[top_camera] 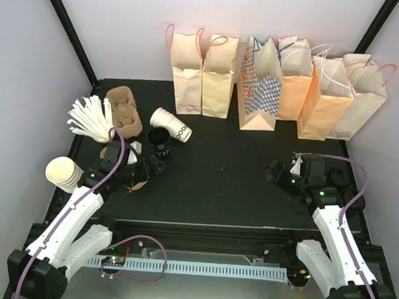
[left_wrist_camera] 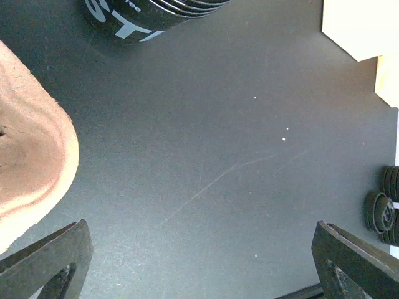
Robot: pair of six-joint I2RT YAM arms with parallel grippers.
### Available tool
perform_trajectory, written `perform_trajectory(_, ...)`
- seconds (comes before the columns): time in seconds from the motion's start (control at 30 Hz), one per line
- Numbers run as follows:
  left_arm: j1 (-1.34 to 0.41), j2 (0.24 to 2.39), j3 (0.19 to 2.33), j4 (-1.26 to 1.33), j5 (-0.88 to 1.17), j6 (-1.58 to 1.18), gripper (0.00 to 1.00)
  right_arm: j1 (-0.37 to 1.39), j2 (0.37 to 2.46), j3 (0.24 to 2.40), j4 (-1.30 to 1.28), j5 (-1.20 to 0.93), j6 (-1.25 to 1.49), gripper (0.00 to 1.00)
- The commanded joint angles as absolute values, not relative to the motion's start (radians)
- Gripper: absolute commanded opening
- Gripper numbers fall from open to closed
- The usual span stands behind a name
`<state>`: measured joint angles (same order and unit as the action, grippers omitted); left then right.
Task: Pack the takeout coffee
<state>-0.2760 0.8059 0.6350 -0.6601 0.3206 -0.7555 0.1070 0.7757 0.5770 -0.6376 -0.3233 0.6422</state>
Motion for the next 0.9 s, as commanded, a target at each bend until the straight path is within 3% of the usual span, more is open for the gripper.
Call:
perform_trajectory(0.0, -0.274, 0.809, 0.661, -0.691, 0.343, -0.715, 0.99, 0.107, 0.799, 0.602, -0.673, -0.296, 0.681, 1.0)
perform_trajectory(0.2, -0.275, 0.862, 0.793, -0.774, 0.328, -0.645, 0.99, 0.106, 0.987, 0.724, -0.777, -0.313, 0.641, 1.0)
perform_trajectory(0.37, -0.275, 0.887, 0.88, -0.718, 0.314, -0.613, 0.99, 0.106, 0.959, 0.716, -0.681, -0.358, 0.682, 1.0)
perform_trajectory(0.87, -0.276, 1.35, 1.464, -0.639, 0.201, -0.623, 0.99, 0.108, 1.043, 0.883, -0.738, -0.423, 0.674, 1.0)
